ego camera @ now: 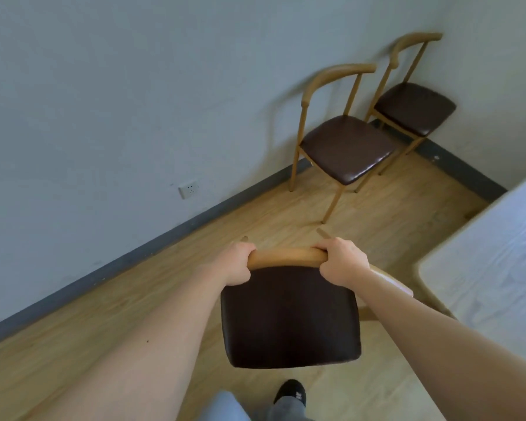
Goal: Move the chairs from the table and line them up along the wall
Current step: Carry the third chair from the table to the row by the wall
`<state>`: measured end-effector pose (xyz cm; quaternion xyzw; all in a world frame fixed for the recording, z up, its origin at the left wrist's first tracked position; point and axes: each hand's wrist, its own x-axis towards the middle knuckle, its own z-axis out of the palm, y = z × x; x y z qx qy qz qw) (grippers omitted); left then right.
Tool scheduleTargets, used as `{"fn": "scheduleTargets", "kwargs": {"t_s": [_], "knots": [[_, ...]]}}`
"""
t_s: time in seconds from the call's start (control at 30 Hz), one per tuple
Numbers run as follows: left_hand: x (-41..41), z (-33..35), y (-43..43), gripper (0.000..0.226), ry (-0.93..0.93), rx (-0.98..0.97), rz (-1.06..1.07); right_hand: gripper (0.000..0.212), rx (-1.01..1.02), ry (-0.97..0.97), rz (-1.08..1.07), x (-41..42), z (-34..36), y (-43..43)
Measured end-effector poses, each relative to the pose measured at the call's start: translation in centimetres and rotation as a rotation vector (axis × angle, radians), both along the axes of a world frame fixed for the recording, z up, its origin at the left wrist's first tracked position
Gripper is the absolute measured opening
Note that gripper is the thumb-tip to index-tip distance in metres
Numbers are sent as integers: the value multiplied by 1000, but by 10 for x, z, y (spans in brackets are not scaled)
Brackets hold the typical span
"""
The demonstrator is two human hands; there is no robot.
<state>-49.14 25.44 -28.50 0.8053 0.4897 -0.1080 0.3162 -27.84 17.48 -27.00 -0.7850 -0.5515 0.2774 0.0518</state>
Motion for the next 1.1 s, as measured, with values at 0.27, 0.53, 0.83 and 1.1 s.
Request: {"fn": "scheduleTargets", "kwargs": {"t_s": [0.27,0.53,0.83,1.1], "knots": [[46,-11,93,48,-15,-52,-25,49,-6,-62,68,49,2,107],[70,-31,204,63,13,-173,-13,46,-67,-112,105,70,-11,225],[100,-34,304,72,93,-263,58,38,-94,-160,212,102,-16,337],[112,-42,356,61,65,-320,247,29,-32,-269,451,121,-34,426]]}}
